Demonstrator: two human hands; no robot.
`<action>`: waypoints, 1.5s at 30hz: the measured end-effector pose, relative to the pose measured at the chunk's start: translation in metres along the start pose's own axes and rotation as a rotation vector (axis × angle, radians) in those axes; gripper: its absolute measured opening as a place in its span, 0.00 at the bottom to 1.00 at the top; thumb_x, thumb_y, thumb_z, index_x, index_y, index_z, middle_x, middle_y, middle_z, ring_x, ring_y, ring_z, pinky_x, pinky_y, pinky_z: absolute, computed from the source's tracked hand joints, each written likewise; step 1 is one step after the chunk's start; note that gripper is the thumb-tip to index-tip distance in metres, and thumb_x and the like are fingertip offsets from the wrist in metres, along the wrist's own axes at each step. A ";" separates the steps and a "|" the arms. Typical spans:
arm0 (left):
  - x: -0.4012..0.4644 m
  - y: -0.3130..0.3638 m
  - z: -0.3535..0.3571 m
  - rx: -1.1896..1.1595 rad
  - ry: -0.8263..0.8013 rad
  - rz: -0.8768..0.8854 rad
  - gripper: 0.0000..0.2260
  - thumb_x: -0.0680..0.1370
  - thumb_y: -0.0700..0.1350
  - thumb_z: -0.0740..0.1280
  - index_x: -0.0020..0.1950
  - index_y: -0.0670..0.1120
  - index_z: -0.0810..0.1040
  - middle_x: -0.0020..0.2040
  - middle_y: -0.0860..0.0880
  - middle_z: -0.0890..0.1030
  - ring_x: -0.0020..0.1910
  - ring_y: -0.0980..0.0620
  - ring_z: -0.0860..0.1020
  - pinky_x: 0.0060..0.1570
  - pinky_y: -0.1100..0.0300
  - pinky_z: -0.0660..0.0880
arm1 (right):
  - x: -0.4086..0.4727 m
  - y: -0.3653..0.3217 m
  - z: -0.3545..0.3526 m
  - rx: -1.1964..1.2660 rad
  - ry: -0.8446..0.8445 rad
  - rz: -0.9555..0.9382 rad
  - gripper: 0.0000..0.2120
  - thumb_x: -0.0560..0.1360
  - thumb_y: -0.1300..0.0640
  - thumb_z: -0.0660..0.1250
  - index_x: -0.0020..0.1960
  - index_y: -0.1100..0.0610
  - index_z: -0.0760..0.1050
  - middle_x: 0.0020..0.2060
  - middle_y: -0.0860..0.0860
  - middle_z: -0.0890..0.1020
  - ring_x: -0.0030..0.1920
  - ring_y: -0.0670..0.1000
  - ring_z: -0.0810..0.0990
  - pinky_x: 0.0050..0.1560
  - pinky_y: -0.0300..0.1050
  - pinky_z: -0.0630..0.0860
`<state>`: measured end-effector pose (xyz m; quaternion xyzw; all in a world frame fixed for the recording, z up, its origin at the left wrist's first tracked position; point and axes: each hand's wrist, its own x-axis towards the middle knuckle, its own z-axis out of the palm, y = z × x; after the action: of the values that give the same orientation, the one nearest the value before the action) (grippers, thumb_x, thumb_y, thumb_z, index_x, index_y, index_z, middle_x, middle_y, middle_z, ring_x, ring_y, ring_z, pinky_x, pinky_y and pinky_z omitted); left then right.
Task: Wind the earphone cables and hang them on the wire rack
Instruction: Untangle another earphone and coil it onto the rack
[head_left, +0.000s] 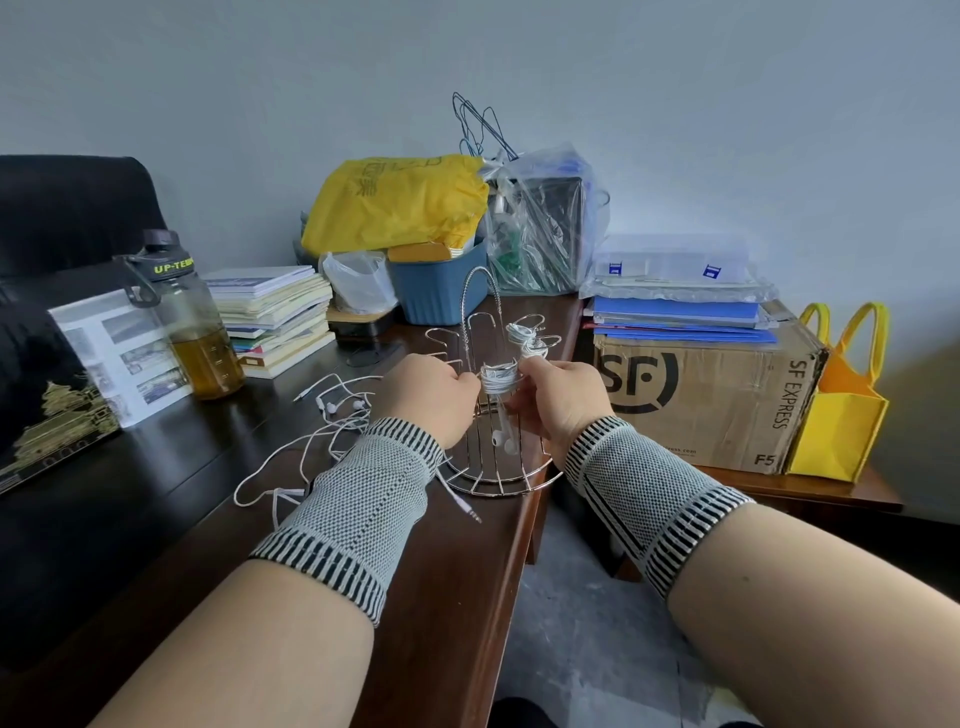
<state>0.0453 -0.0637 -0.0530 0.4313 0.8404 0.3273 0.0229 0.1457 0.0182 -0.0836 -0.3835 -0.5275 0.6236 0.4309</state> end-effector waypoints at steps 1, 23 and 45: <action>0.000 -0.001 0.000 0.002 -0.005 0.001 0.17 0.78 0.49 0.60 0.39 0.41 0.84 0.37 0.45 0.84 0.42 0.46 0.82 0.49 0.52 0.79 | 0.000 0.000 0.000 -0.001 0.007 0.004 0.11 0.73 0.59 0.65 0.32 0.60 0.76 0.28 0.56 0.80 0.31 0.57 0.78 0.46 0.63 0.81; -0.019 -0.012 0.004 -0.129 -0.132 0.133 0.17 0.81 0.48 0.61 0.37 0.46 0.83 0.16 0.56 0.69 0.27 0.54 0.71 0.38 0.59 0.71 | -0.003 0.006 -0.005 0.104 0.004 -0.003 0.07 0.75 0.60 0.66 0.38 0.60 0.74 0.29 0.56 0.80 0.34 0.55 0.82 0.40 0.49 0.81; -0.006 -0.010 0.009 -0.385 -0.090 0.019 0.24 0.78 0.42 0.60 0.21 0.47 0.76 0.34 0.49 0.85 0.40 0.50 0.84 0.56 0.53 0.77 | -0.001 0.002 -0.002 0.079 0.067 0.026 0.08 0.73 0.61 0.66 0.35 0.61 0.76 0.29 0.56 0.81 0.30 0.53 0.81 0.33 0.43 0.78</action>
<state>0.0453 -0.0677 -0.0672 0.4412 0.7564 0.4624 0.1396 0.1476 0.0173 -0.0861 -0.3937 -0.4828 0.6364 0.4550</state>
